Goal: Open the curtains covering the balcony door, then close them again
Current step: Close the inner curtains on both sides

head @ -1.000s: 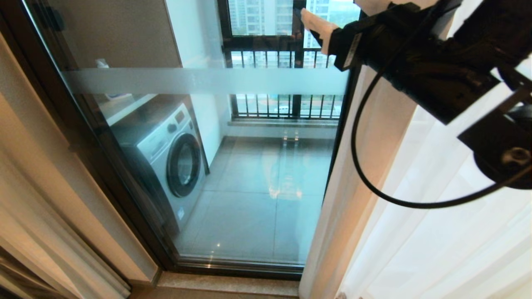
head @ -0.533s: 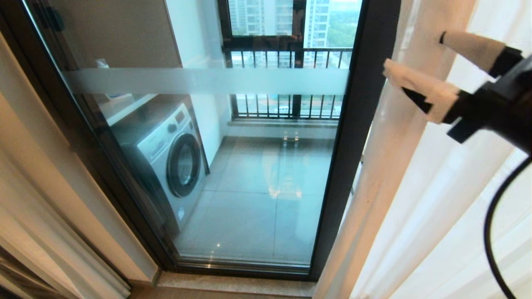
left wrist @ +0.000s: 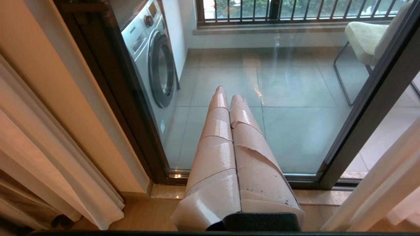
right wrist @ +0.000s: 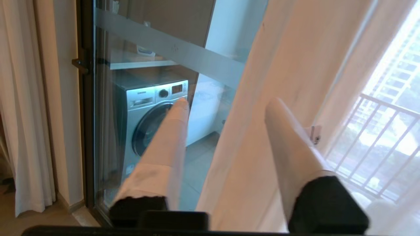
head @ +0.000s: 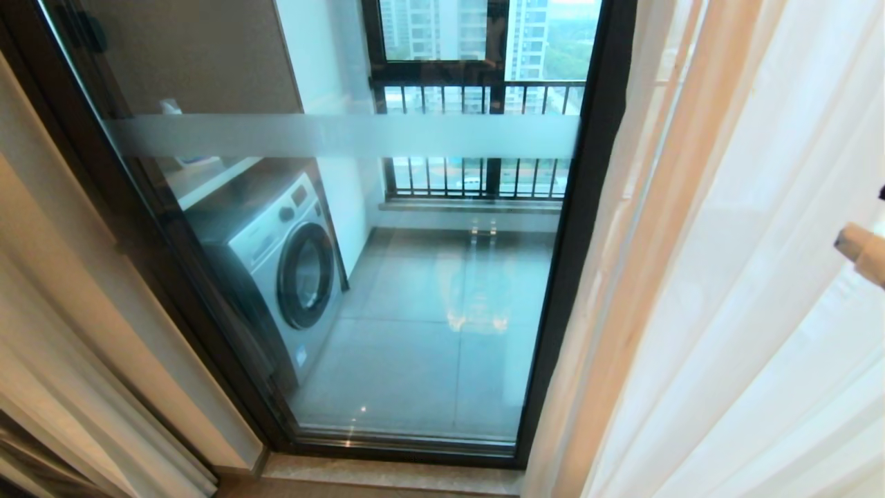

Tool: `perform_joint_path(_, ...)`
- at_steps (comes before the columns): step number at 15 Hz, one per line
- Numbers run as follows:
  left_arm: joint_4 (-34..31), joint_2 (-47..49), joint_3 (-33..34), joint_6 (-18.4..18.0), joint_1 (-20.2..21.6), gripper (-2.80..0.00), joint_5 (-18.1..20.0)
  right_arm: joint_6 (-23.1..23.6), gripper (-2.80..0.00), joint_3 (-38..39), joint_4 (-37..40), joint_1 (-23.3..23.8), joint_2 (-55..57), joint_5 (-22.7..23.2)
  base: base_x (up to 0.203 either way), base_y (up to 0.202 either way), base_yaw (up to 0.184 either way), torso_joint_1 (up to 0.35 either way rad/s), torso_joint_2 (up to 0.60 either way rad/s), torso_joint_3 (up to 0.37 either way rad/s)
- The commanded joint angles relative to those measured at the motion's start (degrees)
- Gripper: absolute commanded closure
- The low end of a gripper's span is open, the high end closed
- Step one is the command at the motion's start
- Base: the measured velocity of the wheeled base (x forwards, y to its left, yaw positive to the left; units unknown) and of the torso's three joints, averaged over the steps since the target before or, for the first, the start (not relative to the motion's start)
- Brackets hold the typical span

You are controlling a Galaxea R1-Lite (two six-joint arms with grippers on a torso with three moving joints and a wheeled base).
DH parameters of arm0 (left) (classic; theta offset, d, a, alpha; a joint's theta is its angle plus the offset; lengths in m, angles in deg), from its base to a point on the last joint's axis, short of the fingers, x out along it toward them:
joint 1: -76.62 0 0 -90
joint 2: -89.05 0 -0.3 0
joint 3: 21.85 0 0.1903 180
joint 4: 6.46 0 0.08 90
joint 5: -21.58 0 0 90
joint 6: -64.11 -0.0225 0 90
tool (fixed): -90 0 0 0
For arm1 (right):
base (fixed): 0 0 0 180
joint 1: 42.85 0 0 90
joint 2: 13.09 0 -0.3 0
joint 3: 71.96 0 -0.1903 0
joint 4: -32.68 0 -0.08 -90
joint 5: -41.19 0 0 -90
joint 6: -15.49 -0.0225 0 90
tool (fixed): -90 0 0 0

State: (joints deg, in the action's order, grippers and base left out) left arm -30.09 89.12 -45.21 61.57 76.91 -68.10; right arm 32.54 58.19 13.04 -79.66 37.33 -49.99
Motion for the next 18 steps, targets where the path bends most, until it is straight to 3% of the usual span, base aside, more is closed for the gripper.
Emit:
perform_joint_path(1, 0.00, 0.01, 0.00, -0.01, -0.03, 0.00, 0.03, 0.00, 0.00, 1.29, 1.31, 1.09, -3.82, -0.05, 0.000, 0.000, 0.000, 0.000, 0.00, 0.000)
perform_joint_path(4, 0.00, 0.01, 0.00, -0.01, -0.03, 0.00, 0.03, -2.57, 0.00, 2.07, 8.94, 6.23, -7.65, -0.06, 0.000, 0.000, 0.000, 0.000, 0.00, 0.000)
perform_joint_path(8, 0.00, 0.01, 0.00, -0.01, 0.00, 0.00, 0.03, -8.85, 0.00, 1.68, 24.25, 18.51, -12.13, 0.06, 0.000, 0.000, 0.000, 0.000, 0.00, 0.000)
perform_joint_path(12, 0.00, 0.01, 0.00, -0.01, 0.06, 0.00, 0.03, -11.15, 0.00, 5.43, 28.47, 30.95, -13.39, 0.27, 0.000, 0.000, 0.000, 0.000, 0.00, 0.000)
perform_joint_path(18, 0.00, 0.01, 0.00, -0.01, 0.00, 0.00, 0.03, -10.69, 0.00, 16.70, 23.45, 32.61, -18.71, -0.06, 0.000, 0.000, 0.000, 0.000, 0.00, 0.000)
